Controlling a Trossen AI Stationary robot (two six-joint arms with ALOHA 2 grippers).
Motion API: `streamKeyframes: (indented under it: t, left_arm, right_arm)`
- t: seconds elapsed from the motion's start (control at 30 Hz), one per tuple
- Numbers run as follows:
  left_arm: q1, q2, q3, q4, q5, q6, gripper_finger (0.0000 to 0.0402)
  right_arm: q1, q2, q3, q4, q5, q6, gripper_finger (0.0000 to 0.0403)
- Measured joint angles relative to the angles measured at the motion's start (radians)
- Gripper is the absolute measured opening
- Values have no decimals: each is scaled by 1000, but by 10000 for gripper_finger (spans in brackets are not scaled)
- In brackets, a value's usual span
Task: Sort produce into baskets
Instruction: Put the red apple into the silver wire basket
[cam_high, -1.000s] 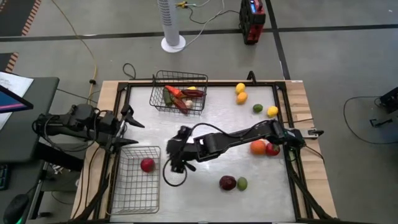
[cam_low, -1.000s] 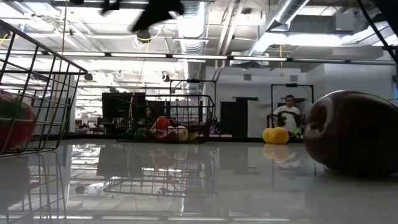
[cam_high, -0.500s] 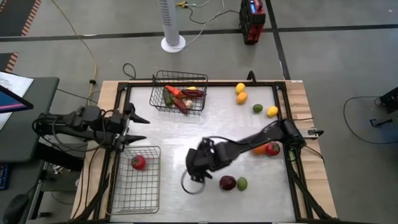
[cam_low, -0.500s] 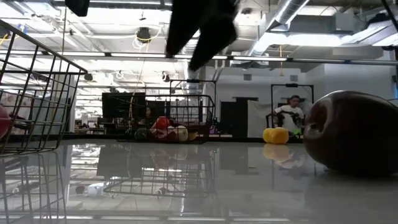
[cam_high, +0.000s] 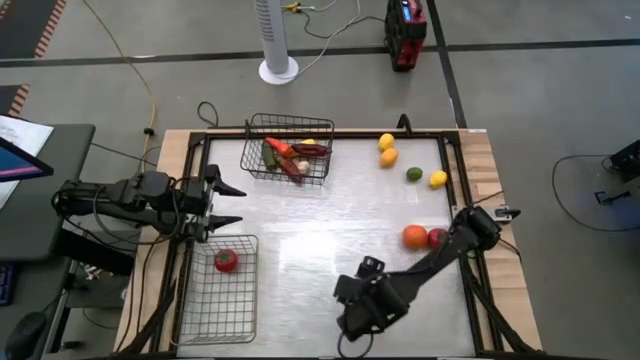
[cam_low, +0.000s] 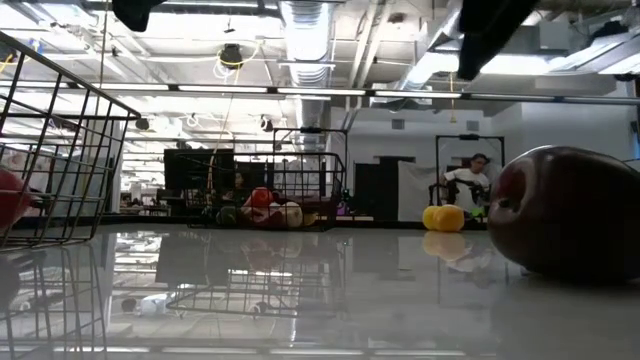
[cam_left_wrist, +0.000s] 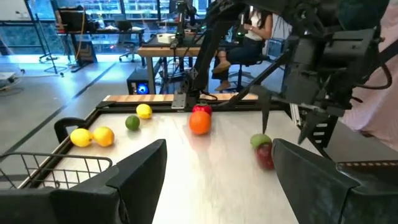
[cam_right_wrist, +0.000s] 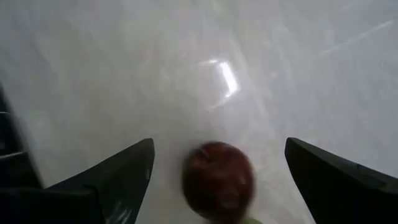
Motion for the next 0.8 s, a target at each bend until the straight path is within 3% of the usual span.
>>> streamKeyframes:
  t: [0.17,0.33,0.8]
  left_arm:
    - [0,-1,0,0,-16,-9,279]
    - [0,0,0,0,-16,-11,279]
    - [0,-1,0,9,-50,-11,279]
  right_arm:
    - [48,-9,-75,-28,72,91,366]
    - [76,-19,-208,129,52,137,341]
    - [34,-24,-343,199,8,44,332]
